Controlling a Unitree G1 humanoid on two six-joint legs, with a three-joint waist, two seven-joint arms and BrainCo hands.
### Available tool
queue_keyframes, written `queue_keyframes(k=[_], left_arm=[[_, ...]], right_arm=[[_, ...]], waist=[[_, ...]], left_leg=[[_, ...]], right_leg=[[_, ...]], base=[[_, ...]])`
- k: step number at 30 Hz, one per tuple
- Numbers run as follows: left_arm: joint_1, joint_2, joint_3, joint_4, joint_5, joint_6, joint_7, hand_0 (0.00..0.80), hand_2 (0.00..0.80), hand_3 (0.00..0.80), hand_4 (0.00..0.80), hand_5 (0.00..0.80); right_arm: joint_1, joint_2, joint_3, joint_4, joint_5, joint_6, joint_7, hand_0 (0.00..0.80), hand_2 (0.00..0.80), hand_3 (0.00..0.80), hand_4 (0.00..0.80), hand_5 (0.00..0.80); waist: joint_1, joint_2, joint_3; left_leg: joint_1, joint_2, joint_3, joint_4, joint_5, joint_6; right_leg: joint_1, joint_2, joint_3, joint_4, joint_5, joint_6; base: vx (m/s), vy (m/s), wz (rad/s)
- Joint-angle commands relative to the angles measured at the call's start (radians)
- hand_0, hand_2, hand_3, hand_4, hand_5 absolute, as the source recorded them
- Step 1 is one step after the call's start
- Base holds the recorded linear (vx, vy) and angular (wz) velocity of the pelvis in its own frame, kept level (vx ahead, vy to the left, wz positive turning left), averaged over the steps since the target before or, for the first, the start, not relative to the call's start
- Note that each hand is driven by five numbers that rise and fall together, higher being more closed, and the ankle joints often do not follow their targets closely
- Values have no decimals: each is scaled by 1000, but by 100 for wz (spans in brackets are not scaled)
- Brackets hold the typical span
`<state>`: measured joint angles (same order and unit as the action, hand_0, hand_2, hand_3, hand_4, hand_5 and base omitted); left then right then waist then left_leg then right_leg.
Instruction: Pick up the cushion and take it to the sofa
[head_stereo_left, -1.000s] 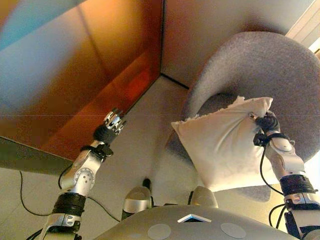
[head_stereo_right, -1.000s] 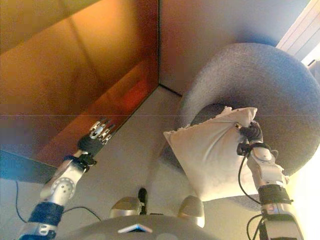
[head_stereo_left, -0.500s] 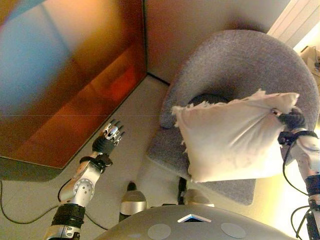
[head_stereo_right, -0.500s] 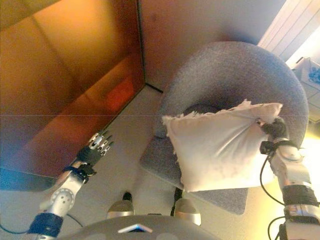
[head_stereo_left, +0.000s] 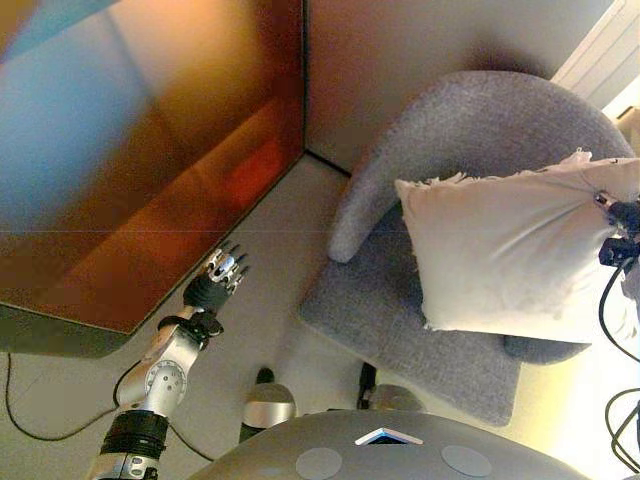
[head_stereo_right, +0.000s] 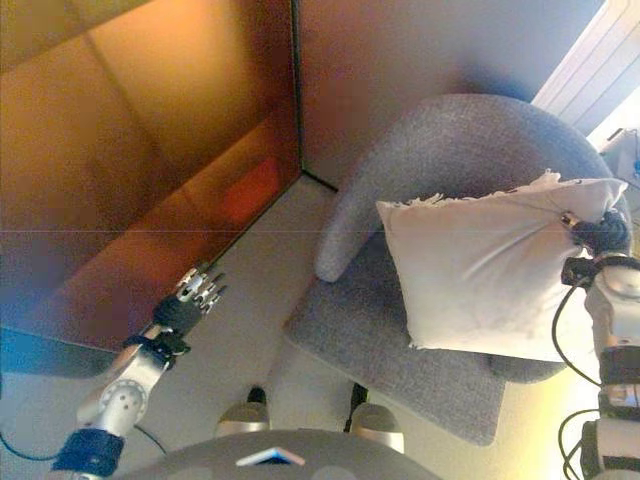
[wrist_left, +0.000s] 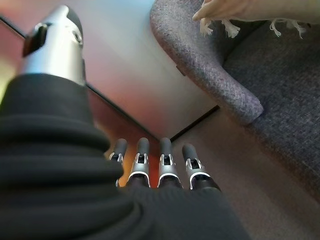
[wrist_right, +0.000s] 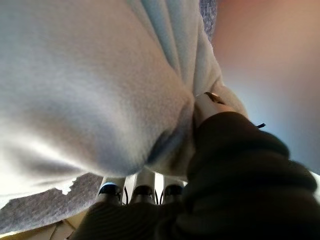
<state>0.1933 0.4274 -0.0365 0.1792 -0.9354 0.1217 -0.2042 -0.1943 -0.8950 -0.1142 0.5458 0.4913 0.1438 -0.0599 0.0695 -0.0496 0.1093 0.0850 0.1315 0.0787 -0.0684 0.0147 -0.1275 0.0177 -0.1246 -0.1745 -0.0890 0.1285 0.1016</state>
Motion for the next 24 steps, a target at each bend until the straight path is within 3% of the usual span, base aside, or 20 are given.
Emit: queue_keyframes(k=[1,10,15,24], left_arm=[[-30,74,-22,-50,-43,-34,-35,0,0,0,0,0],[-172,139,-42,-110,-103,-77,-59,0,0,0,0,0],[-206,171,-51,-145,-136,-96,-43,0,0,0,0,0],[-252,223,-99,-173,-169,-121,-35,0,0,0,0,0]], right_arm=[[-222,-84,21,14,-3,-99,-34,800,800,800,800,800],[-396,-58,162,64,-31,-173,-159,800,800,800,800,800],[-489,-69,238,148,26,-160,-206,800,800,800,800,800],[-716,-102,363,371,-10,-92,-299,800,800,800,800,800]], waist=[[52,-38,-8],[110,-31,131],[140,-32,178],[175,-11,214]], left_leg=[[-117,1,-35,114,-37,37],[-323,15,-108,166,12,8],[-411,19,-142,206,25,-9],[-476,14,-175,199,51,-17]], right_leg=[[-6,-78,-15,110,-78,80],[-89,-63,-61,106,-75,67],[-120,-53,-85,112,-82,58],[-148,-37,-94,98,-80,51]], base=[[-82,-167,23],[-188,-168,18],[-66,-158,15],[-1,-79,4]])
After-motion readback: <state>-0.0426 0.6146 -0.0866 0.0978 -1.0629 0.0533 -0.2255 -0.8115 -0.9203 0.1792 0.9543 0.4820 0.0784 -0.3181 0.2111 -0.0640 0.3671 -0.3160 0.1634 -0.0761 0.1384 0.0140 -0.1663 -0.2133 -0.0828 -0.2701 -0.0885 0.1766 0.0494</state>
